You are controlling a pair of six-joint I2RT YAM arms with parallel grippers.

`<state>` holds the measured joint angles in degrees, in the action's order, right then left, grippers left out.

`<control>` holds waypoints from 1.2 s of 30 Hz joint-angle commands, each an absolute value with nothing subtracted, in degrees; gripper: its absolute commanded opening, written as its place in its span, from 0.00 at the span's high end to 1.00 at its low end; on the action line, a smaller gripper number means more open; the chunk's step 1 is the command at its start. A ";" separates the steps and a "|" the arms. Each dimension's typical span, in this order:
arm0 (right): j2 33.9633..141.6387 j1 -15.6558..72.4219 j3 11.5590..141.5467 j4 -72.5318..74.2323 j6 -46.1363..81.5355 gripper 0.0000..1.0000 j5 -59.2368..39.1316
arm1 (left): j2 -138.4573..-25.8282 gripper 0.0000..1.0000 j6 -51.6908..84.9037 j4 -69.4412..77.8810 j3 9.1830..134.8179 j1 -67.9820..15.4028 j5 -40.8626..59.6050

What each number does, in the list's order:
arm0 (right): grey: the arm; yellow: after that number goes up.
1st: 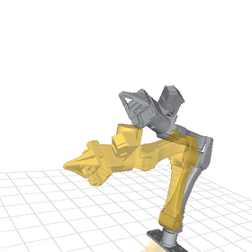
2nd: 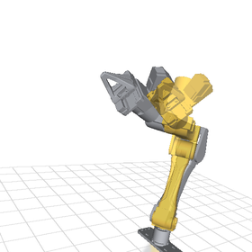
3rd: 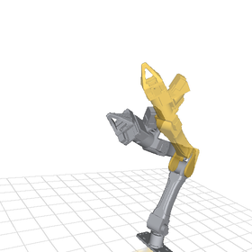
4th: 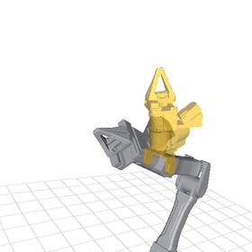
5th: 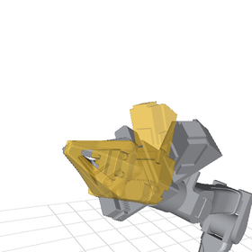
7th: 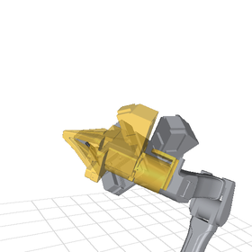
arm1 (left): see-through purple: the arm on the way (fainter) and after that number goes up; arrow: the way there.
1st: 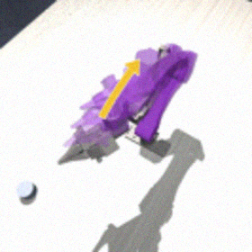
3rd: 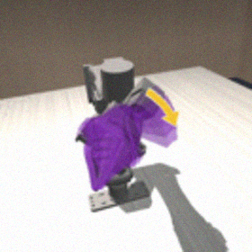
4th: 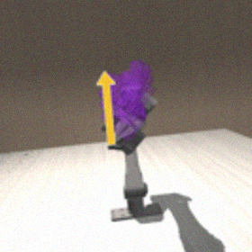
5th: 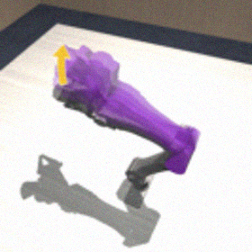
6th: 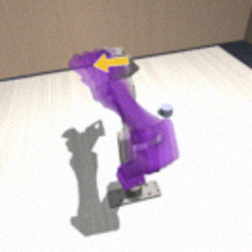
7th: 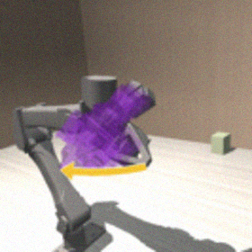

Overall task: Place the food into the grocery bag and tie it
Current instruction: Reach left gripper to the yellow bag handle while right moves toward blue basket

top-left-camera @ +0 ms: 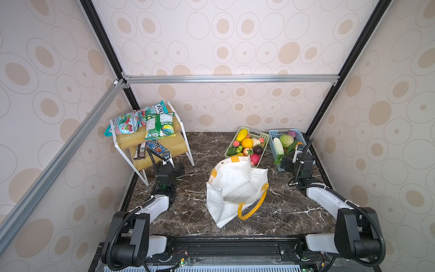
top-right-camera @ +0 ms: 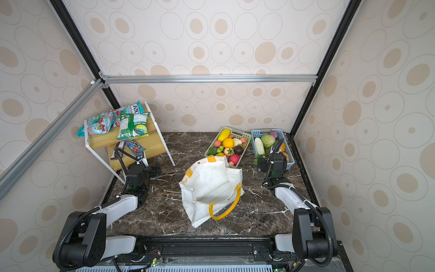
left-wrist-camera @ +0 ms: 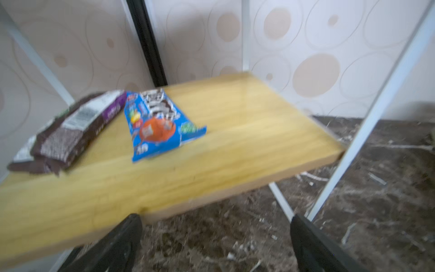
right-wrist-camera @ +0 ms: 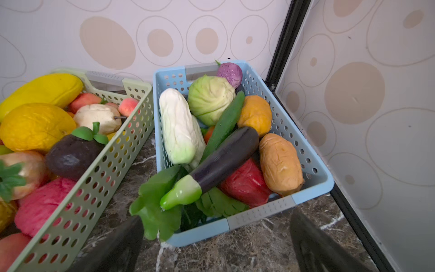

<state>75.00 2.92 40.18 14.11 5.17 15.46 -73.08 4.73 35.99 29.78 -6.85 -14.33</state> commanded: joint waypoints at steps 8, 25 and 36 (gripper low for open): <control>72.48 2.93 43.20 -1.69 8.05 0.00 15.89 | -73.40 0.05 15.90 14.47 40.32 -16.73 -4.58; 73.04 2.97 46.19 -7.79 8.57 0.00 9.84 | -77.28 0.10 27.34 6.68 54.67 -30.74 9.21; 70.54 3.07 47.08 -13.96 9.22 0.00 4.75 | -92.61 0.13 15.76 -10.76 72.07 -36.64 -0.38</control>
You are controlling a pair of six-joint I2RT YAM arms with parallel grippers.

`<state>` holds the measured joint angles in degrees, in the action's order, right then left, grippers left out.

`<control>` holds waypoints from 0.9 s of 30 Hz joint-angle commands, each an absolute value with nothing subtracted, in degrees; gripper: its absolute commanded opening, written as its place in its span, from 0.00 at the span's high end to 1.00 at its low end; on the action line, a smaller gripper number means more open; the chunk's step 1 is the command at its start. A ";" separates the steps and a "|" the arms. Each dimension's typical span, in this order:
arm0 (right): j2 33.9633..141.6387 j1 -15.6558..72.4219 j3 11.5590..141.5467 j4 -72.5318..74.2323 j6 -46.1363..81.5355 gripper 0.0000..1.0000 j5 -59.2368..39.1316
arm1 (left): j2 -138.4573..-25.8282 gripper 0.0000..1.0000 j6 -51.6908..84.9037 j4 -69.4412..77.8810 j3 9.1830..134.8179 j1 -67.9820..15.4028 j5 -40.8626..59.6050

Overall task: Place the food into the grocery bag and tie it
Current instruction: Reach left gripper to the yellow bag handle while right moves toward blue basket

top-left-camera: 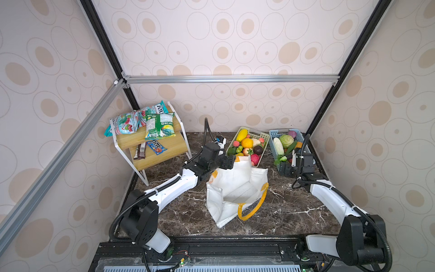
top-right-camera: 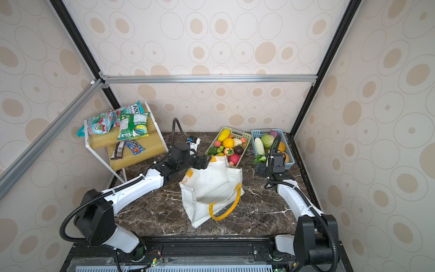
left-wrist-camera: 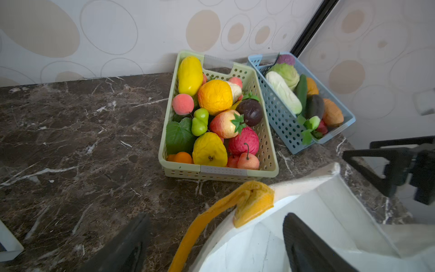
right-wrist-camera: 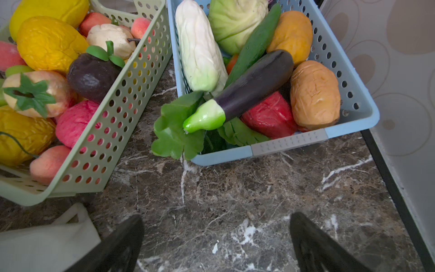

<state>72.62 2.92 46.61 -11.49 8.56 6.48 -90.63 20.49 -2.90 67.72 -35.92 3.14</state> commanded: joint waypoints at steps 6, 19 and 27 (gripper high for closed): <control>69.55 3.07 45.80 -14.50 10.20 0.01 4.63 | -96.85 0.15 9.83 -15.32 76.84 -38.40 1.84; 69.24 3.39 47.15 -17.01 11.57 0.04 1.41 | -102.96 0.81 10.99 -18.61 85.08 -39.31 9.36; 68.68 3.42 49.30 -20.35 11.78 0.04 0.45 | -101.29 0.99 14.35 -20.73 85.08 -38.99 9.48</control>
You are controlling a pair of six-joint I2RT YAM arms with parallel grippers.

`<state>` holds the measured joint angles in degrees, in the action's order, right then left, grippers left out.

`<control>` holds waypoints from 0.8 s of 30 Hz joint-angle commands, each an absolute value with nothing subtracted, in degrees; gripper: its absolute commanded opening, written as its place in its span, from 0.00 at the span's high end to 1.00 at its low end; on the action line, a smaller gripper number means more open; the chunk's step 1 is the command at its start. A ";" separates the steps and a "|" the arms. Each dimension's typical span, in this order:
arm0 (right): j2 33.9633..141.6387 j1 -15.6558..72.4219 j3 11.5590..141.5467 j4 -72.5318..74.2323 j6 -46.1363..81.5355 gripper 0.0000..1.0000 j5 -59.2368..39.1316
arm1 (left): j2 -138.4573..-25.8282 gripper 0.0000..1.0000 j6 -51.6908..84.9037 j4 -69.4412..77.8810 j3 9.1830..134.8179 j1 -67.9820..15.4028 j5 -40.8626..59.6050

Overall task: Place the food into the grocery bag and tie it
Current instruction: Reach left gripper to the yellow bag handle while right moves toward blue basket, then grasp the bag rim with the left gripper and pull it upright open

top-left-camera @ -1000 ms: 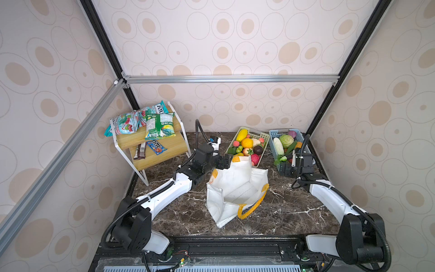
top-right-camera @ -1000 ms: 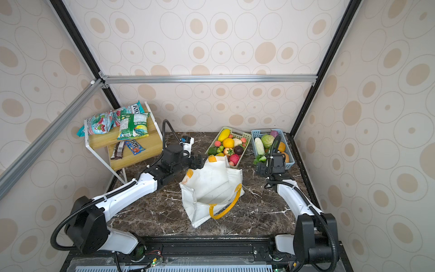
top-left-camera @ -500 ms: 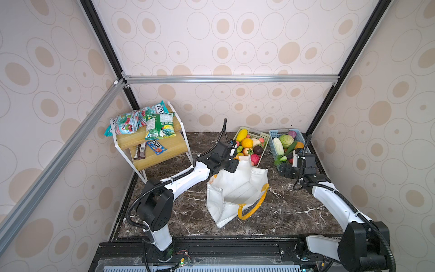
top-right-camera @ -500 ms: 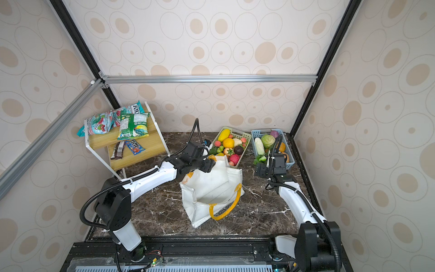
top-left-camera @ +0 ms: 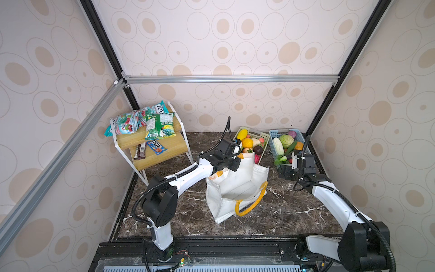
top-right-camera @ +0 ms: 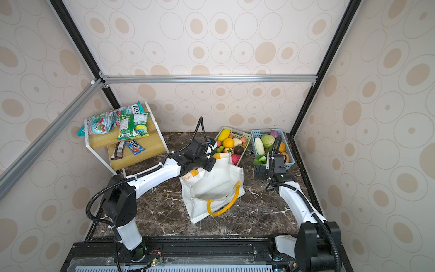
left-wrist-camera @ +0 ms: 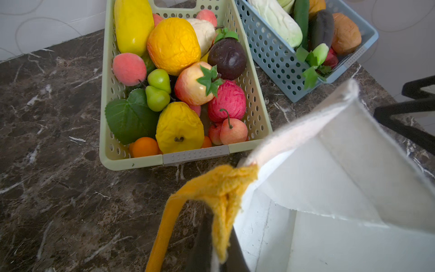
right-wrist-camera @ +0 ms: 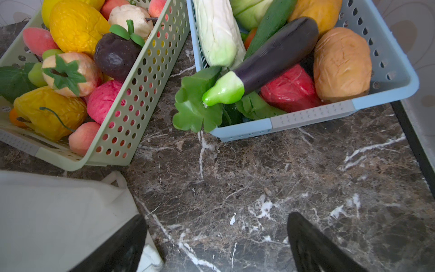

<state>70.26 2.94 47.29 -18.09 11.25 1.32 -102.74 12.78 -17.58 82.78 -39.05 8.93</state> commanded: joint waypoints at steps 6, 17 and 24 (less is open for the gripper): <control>68.04 3.39 49.57 -20.26 12.13 0.04 0.37 | -95.98 1.00 18.57 -22.33 81.58 -35.84 6.10; 69.99 3.87 50.62 -19.87 12.80 0.04 -1.93 | -86.22 1.00 39.11 -17.18 70.44 -30.13 2.20; 70.97 4.56 50.62 -19.18 13.36 0.05 -3.13 | -77.94 1.00 58.69 -9.75 60.60 -29.90 -1.75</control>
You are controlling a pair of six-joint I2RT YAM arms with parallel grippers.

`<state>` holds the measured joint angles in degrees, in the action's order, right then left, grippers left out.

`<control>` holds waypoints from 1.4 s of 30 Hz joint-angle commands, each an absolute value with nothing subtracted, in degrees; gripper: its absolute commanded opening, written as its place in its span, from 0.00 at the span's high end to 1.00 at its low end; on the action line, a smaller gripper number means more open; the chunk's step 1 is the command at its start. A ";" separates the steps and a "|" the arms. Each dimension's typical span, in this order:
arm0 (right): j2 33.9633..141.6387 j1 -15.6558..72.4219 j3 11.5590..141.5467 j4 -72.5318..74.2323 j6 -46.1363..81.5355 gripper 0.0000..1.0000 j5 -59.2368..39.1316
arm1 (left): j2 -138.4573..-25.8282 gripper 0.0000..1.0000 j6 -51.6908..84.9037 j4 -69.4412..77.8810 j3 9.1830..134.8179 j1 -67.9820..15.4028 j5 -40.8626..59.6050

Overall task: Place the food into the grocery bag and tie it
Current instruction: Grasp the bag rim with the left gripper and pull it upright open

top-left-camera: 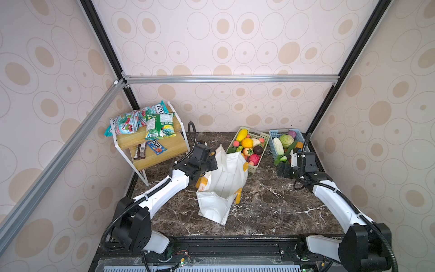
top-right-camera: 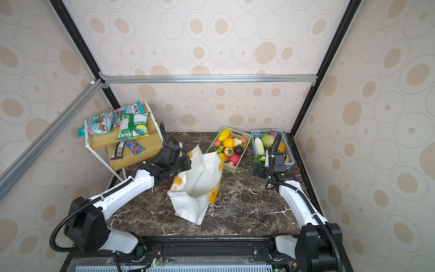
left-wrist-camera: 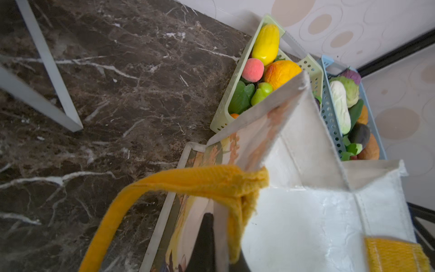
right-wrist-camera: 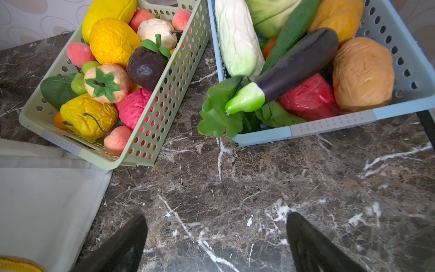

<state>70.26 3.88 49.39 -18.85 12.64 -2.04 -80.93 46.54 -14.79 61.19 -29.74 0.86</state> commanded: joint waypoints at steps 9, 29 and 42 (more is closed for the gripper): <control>71.96 5.41 50.71 -18.55 13.71 0.04 -3.53 | -78.13 1.00 72.61 -4.18 56.37 -35.38 -2.55; 78.66 6.07 59.84 -27.68 13.02 0.06 -0.05 | -76.01 0.55 55.60 -12.86 57.76 -36.12 -6.12; 88.97 4.17 74.23 -36.56 13.44 0.14 11.20 | -77.73 0.38 34.51 -23.28 65.76 -36.11 -12.48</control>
<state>86.59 5.30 71.31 -32.49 12.99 7.60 -77.36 41.36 -19.49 63.40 -35.97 -10.13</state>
